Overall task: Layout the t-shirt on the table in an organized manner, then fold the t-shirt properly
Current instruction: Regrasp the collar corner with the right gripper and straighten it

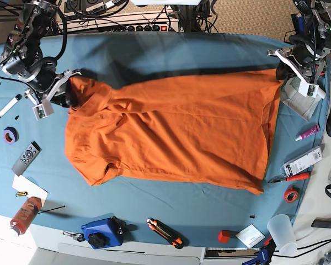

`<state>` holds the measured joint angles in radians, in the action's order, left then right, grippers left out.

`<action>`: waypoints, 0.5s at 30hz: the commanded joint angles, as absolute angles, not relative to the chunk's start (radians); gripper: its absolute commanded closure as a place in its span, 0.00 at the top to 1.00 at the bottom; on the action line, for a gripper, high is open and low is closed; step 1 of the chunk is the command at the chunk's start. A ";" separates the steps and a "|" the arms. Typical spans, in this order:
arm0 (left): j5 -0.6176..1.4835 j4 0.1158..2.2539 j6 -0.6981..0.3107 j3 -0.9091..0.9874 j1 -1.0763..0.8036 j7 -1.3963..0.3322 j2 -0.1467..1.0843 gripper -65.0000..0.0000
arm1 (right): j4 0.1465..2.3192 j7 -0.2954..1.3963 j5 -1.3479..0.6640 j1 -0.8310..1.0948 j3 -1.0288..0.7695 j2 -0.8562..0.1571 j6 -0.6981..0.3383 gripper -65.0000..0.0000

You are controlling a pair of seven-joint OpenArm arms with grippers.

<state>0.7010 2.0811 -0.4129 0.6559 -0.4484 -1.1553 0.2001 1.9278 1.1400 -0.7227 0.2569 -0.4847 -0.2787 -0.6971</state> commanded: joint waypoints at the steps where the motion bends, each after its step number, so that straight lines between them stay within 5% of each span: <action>1: 0.712 2.098 -0.417 0.660 -0.446 -1.128 0.212 0.00 | 1.943 1.105 -0.741 0.246 -0.491 -0.297 -0.698 0.37; 15: 0.712 2.098 -0.417 0.660 -0.446 -1.125 0.211 0.00 | 1.944 1.126 -0.740 0.210 -0.489 -0.311 -0.698 0.37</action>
<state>0.7006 2.0811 -0.4129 0.6559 -0.4480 -1.1442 0.2001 1.9278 1.1477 -0.7261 0.2184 -0.4847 -0.2958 -0.6975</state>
